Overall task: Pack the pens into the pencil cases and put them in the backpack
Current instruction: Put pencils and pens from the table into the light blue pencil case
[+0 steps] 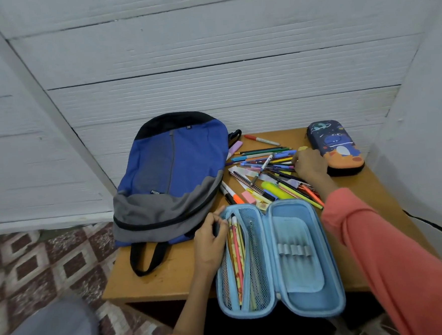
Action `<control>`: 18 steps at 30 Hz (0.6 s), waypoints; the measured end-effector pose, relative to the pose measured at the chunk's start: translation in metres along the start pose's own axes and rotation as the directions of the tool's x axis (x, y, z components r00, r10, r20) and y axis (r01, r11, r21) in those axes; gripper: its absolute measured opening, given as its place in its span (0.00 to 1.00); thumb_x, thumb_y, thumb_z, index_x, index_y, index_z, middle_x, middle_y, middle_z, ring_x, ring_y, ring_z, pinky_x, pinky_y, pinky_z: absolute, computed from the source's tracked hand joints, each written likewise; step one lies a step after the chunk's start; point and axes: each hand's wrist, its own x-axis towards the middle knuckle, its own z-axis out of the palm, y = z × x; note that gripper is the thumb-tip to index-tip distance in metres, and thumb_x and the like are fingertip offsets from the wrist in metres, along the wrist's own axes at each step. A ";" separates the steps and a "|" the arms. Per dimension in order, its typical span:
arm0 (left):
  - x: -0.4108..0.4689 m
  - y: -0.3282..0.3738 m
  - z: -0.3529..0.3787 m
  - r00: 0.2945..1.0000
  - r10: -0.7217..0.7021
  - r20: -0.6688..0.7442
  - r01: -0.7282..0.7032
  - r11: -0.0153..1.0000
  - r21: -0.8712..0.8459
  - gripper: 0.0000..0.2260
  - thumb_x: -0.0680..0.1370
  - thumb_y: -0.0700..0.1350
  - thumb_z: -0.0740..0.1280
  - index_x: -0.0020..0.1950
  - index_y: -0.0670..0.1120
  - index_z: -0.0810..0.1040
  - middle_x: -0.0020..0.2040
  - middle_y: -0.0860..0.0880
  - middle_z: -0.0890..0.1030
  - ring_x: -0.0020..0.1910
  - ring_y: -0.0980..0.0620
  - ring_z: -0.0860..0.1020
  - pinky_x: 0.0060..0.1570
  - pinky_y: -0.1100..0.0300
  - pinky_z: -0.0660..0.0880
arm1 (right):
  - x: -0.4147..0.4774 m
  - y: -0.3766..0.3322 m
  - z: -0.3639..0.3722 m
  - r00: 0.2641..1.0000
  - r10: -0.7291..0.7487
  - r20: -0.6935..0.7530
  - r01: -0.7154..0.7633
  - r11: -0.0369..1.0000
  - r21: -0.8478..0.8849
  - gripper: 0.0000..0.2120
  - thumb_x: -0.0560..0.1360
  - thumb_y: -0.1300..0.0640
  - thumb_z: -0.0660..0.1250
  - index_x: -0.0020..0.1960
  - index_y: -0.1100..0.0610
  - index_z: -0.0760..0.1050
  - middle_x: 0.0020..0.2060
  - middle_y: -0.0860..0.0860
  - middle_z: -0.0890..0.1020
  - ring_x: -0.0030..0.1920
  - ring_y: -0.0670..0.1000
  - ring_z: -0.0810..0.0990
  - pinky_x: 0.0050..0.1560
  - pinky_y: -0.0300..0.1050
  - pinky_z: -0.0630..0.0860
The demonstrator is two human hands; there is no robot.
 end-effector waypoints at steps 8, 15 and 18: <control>0.000 -0.001 0.000 1.000 -0.007 -0.001 0.007 1.000 0.016 0.09 0.80 0.43 0.65 0.40 0.45 0.69 0.63 0.60 0.79 0.41 0.64 0.77 0.40 0.60 0.73 | 0.001 -0.002 0.015 0.999 -0.045 -0.015 0.044 0.993 -0.107 0.13 0.78 0.64 0.62 0.62 0.58 0.76 0.61 0.60 0.72 0.63 0.62 0.70 0.56 0.55 0.73; 0.000 -0.001 0.000 1.000 0.010 -0.007 -0.010 1.000 0.019 0.09 0.80 0.43 0.64 0.41 0.44 0.69 0.64 0.60 0.78 0.38 0.62 0.77 0.39 0.61 0.73 | 0.001 -0.005 0.013 0.999 -0.020 0.034 0.025 0.991 -0.133 0.19 0.77 0.65 0.63 0.67 0.63 0.68 0.66 0.62 0.68 0.67 0.62 0.66 0.61 0.56 0.70; 0.001 -0.001 0.001 1.000 0.016 -0.003 -0.016 1.000 0.025 0.10 0.80 0.42 0.64 0.40 0.45 0.68 0.64 0.59 0.78 0.38 0.65 0.76 0.38 0.66 0.71 | 0.004 -0.002 0.014 0.999 -0.010 0.046 0.015 0.994 -0.111 0.23 0.77 0.63 0.64 0.70 0.63 0.65 0.66 0.62 0.67 0.67 0.62 0.66 0.62 0.56 0.69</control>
